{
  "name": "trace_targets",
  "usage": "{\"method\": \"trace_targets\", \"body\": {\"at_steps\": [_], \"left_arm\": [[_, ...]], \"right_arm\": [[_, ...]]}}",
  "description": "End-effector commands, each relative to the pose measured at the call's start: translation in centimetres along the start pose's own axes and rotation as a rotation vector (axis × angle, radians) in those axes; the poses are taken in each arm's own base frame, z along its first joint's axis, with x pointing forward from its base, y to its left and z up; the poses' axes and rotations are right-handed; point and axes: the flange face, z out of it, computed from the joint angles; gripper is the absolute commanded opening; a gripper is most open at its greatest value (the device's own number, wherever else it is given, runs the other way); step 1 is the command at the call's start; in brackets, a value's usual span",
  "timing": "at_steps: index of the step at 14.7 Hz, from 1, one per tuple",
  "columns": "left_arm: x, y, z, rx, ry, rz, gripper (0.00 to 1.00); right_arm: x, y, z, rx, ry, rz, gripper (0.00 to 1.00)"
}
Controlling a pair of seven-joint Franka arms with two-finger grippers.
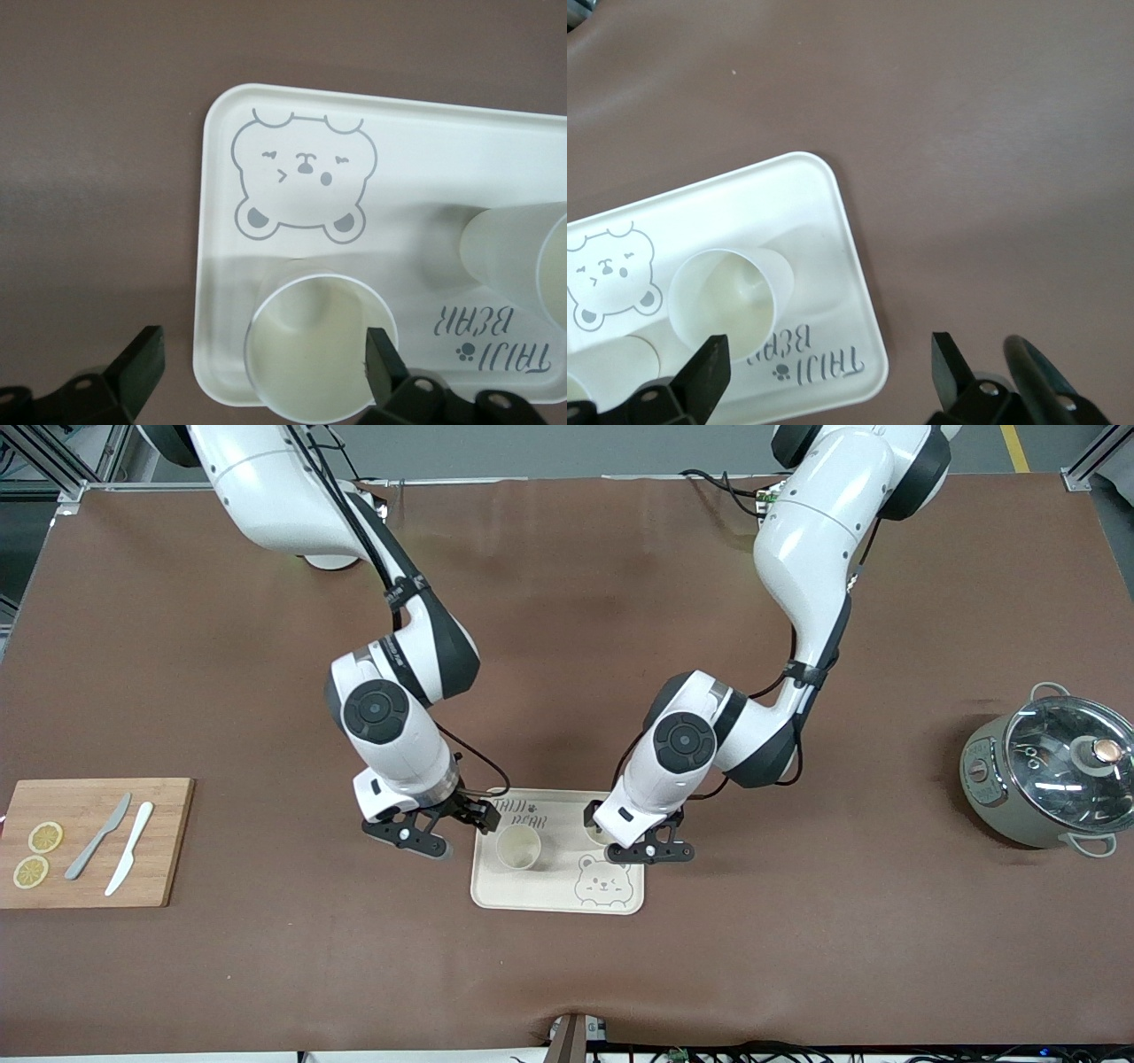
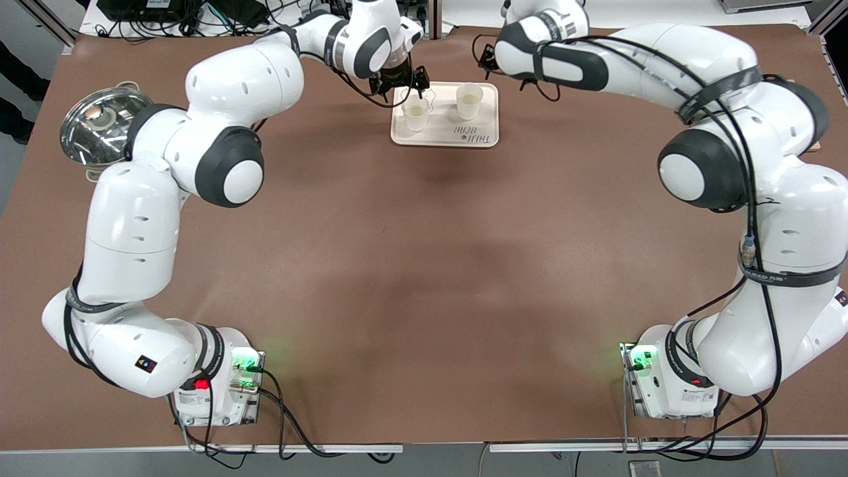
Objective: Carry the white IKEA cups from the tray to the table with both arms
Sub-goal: 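Close the left and right grippers on the cup rims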
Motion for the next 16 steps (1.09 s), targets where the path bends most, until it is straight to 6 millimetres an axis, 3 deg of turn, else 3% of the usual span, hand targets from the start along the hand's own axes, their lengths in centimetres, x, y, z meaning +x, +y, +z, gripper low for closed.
{"method": "trace_targets", "body": {"at_steps": [1, 9, 14, 16], "left_arm": [[0.2, 0.4, 0.3, 0.012, 0.027, -0.008, 1.0], [-0.3, 0.1, 1.6, 0.021, 0.042, 0.0, 1.0], [-1.6, -1.3, 4.9, 0.061, 0.083, 0.032, 1.0], [-1.8, -1.3, 5.1, 0.062, 0.085, 0.038, 1.0]], "right_arm": [[0.6, -0.4, 1.2, -0.001, 0.012, 0.01, 1.0], [0.0, -1.2, 4.7, 0.019, 0.033, -0.006, 1.0], [-0.3, -1.7, 6.2, 0.031, 0.047, -0.014, 1.0], [-0.2, -1.7, 6.3, 0.032, 0.048, -0.014, 1.0]]}}
